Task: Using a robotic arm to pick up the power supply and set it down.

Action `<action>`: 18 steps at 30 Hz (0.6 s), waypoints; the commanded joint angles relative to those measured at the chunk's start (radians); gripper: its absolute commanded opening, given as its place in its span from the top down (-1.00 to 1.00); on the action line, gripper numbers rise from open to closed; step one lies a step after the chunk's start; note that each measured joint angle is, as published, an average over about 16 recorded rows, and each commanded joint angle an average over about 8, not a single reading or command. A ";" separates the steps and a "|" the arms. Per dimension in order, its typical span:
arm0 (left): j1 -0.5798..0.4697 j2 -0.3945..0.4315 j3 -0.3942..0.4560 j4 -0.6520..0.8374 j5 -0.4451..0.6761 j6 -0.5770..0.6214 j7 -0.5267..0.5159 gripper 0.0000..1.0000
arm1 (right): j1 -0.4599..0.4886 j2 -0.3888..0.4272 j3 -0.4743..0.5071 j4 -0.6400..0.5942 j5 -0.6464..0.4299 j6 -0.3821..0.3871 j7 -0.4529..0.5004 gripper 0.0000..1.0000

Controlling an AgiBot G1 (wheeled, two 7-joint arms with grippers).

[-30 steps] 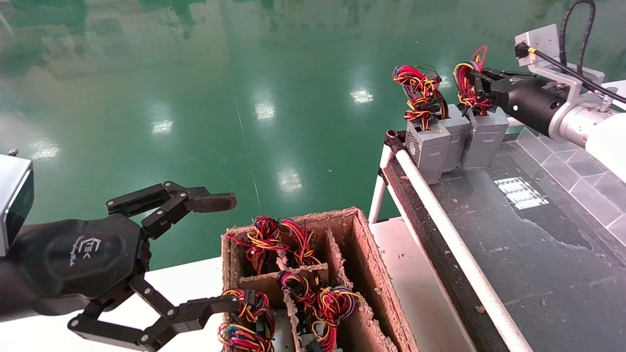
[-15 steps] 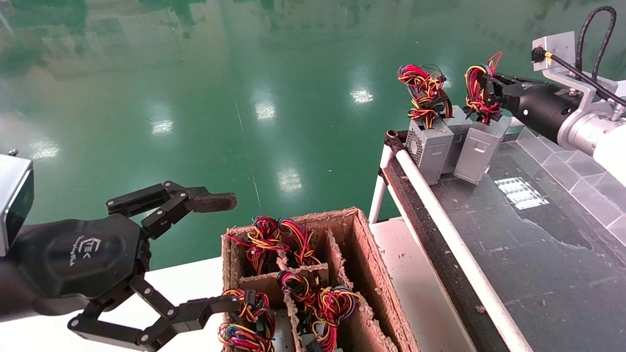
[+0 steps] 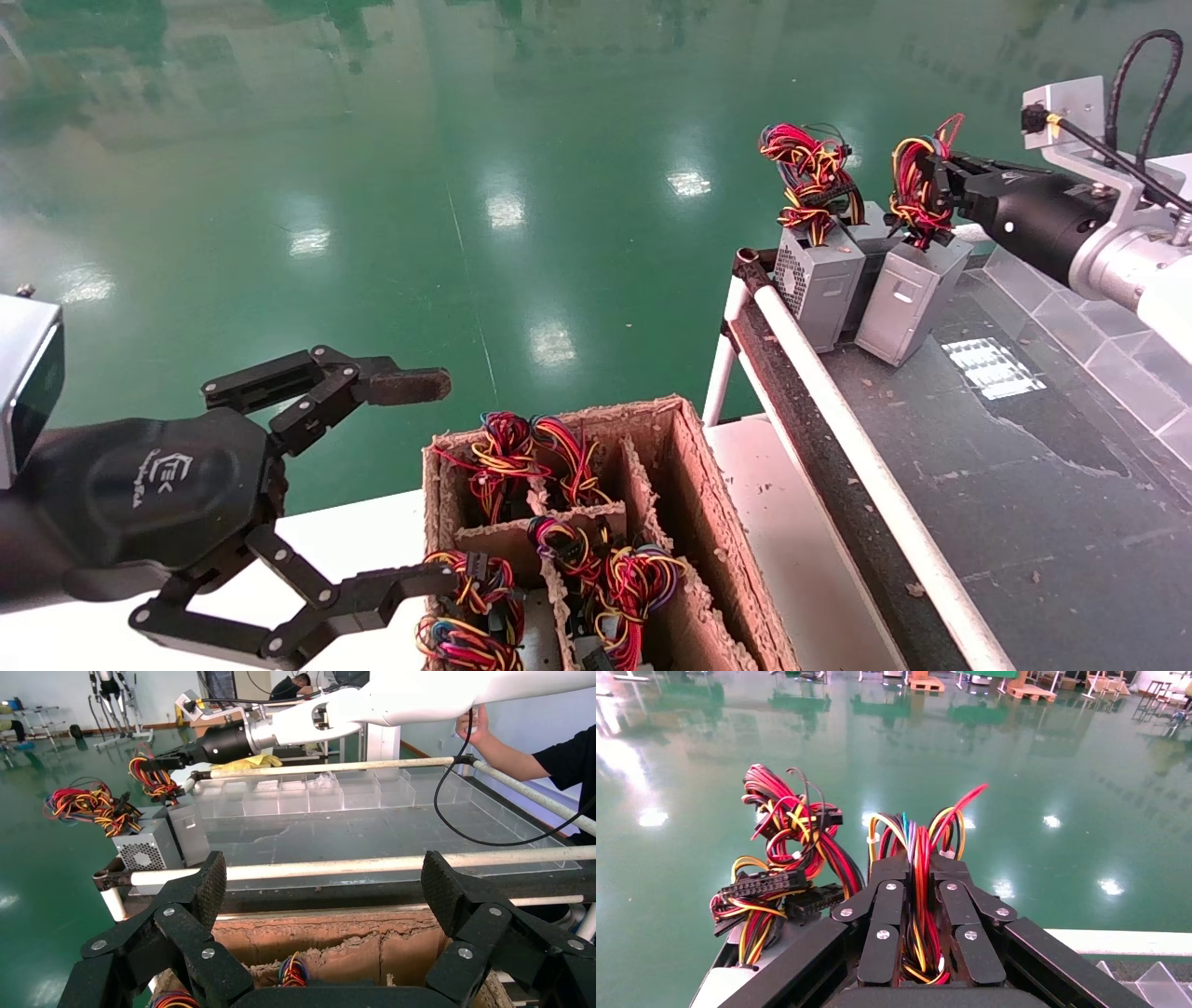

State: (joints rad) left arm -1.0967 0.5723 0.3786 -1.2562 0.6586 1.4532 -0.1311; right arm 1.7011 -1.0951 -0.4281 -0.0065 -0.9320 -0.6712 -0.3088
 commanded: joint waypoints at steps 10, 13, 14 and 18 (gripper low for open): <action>0.000 0.000 0.000 0.000 0.000 0.000 0.000 -1.00 | 0.000 0.018 -0.012 -0.007 -0.017 -0.006 0.017 -1.00; 0.000 0.000 0.000 0.000 0.000 0.000 0.000 -1.00 | 0.002 0.024 -0.021 -0.013 -0.031 -0.009 0.027 -1.00; 0.000 0.000 0.000 0.000 0.000 0.000 0.000 -1.00 | 0.004 0.027 -0.025 -0.015 -0.036 -0.010 0.031 -1.00; 0.000 0.000 0.000 0.000 0.000 0.000 0.000 -1.00 | 0.014 0.042 -0.035 -0.020 -0.051 -0.023 0.056 -1.00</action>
State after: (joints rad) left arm -1.0967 0.5723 0.3787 -1.2562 0.6586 1.4532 -0.1310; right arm 1.7209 -1.0485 -0.4567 -0.0227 -0.9738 -0.7001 -0.2464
